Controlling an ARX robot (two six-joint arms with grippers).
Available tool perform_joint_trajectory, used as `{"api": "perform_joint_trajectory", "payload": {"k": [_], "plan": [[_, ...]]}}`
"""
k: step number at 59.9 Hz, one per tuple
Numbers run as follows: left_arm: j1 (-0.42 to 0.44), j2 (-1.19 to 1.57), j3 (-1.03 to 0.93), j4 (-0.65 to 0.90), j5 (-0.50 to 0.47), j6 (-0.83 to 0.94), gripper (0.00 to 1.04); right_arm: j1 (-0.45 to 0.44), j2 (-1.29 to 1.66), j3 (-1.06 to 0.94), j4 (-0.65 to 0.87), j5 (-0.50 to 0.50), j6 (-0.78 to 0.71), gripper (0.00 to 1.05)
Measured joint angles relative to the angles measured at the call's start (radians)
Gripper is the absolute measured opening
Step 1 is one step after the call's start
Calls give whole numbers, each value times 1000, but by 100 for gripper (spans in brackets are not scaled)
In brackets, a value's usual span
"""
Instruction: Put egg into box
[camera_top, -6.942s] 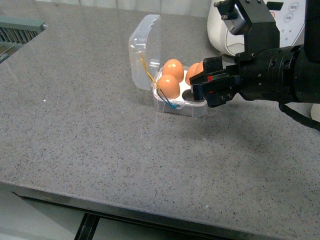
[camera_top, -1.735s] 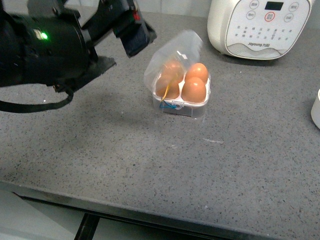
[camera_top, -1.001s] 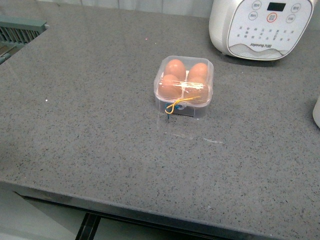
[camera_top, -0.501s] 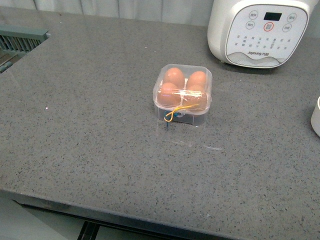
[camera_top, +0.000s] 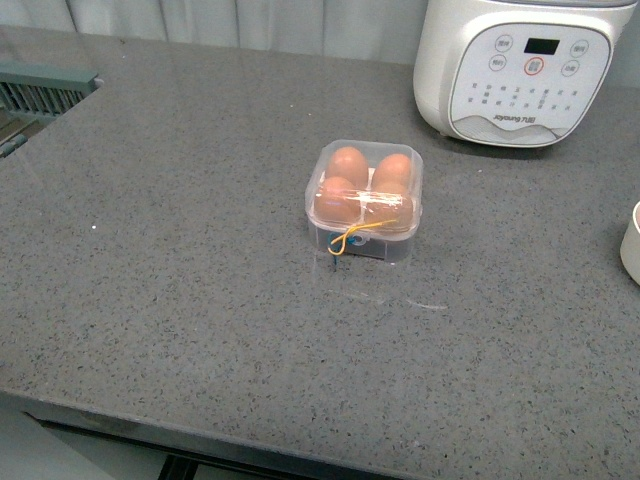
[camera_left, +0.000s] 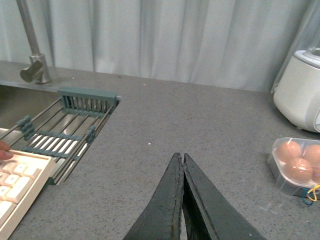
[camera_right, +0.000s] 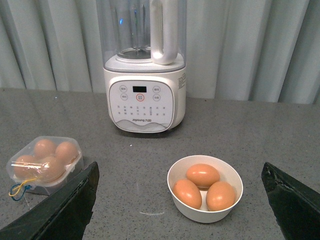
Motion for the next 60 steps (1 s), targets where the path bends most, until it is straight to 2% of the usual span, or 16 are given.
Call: {"api": "perform_joint_trajectory", "payload": {"k": [39,45,60], "plan": [[-2,-200,0,-198,0,0,4,0,0,0,0,0,0,95],[-2,-329,1,-356,0,0,4,0,0,0,0,0,0,95],[-2,-364,1,-369,0,0,4,0,0,0,0,0,0,95]]}}
